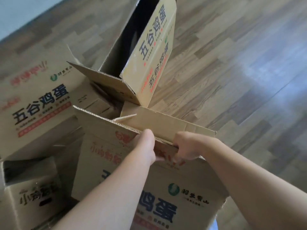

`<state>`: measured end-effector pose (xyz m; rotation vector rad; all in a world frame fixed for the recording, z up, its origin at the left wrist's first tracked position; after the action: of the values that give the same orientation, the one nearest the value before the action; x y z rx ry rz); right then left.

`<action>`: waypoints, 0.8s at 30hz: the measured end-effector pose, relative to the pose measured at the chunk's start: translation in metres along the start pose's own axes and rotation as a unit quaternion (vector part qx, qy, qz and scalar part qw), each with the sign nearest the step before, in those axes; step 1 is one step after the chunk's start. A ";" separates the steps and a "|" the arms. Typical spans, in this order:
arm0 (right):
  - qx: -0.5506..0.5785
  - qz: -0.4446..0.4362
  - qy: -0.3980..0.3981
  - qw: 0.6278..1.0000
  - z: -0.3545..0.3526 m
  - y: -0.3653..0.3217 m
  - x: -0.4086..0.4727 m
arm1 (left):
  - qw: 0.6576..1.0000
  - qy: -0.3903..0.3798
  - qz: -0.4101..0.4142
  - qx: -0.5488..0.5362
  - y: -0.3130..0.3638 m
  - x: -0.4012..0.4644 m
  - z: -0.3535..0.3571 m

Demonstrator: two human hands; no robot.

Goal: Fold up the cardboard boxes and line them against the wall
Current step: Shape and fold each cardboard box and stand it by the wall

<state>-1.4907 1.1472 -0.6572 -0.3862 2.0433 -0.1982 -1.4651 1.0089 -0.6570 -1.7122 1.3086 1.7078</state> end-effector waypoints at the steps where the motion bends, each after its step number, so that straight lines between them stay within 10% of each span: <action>1: 0.001 0.003 -0.009 1.000 0.002 0.001 -0.020 | 1.000 -0.005 -0.014 0.007 -0.005 -0.015 0.000; 12: 0.011 0.071 -0.031 0.997 -0.060 0.118 -0.209 | 0.994 -0.002 -0.021 -0.107 -0.067 -0.193 0.090; 24: 0.115 0.174 0.093 0.974 -0.241 0.288 -0.336 | 0.935 -0.163 -0.056 -0.310 -0.089 -0.369 0.319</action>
<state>-1.6067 1.5299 -0.3505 0.1409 2.2040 -0.2583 -1.5069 1.4324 -0.4032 -1.6491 0.5355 2.3686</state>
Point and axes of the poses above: each hand's wrist, its own x-axis towards the middle knuckle, its own z-axis out of the palm, y = z × x, the point moved 7 cm from there along x, towards the middle knuckle, and after that the axes turned 11 degrees about -x, right-handed, at the moved point
